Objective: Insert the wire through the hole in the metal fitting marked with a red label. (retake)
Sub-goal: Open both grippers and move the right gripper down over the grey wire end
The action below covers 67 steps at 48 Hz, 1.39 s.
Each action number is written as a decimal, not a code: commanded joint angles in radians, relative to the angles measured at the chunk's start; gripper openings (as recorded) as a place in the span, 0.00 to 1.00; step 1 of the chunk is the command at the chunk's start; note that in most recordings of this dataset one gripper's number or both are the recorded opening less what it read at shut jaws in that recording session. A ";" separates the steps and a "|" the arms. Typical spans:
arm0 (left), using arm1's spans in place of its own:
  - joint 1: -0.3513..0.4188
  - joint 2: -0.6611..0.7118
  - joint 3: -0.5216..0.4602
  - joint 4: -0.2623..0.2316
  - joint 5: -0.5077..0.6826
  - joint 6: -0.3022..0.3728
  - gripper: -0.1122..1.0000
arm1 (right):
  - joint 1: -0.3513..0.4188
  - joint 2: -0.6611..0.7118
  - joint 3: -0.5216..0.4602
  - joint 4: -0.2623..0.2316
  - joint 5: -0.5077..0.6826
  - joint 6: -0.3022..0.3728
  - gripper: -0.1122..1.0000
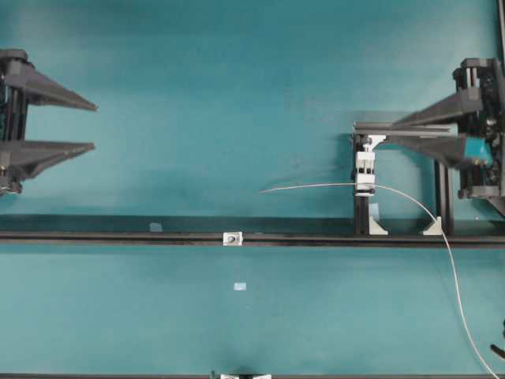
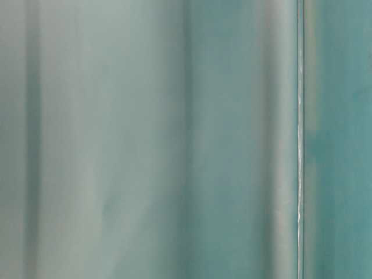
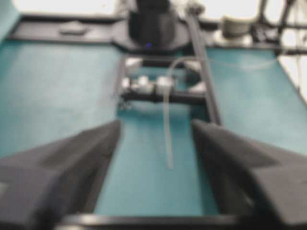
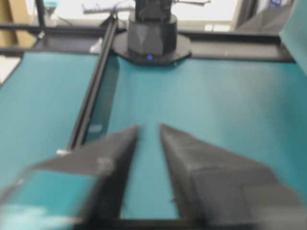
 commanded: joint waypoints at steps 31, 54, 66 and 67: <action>0.002 0.299 -0.048 -0.003 -0.012 -0.005 0.56 | -0.011 0.282 -0.074 0.006 0.058 0.064 0.71; 0.002 0.486 -0.089 -0.003 -0.015 -0.008 0.56 | -0.011 0.515 -0.144 0.006 0.060 0.069 0.71; 0.002 0.560 -0.110 -0.005 -0.015 -0.006 0.56 | 0.009 0.609 -0.190 0.005 0.058 0.069 0.71; 0.002 0.566 -0.112 -0.005 -0.015 -0.006 0.56 | 0.011 0.617 -0.193 0.005 0.058 0.069 0.71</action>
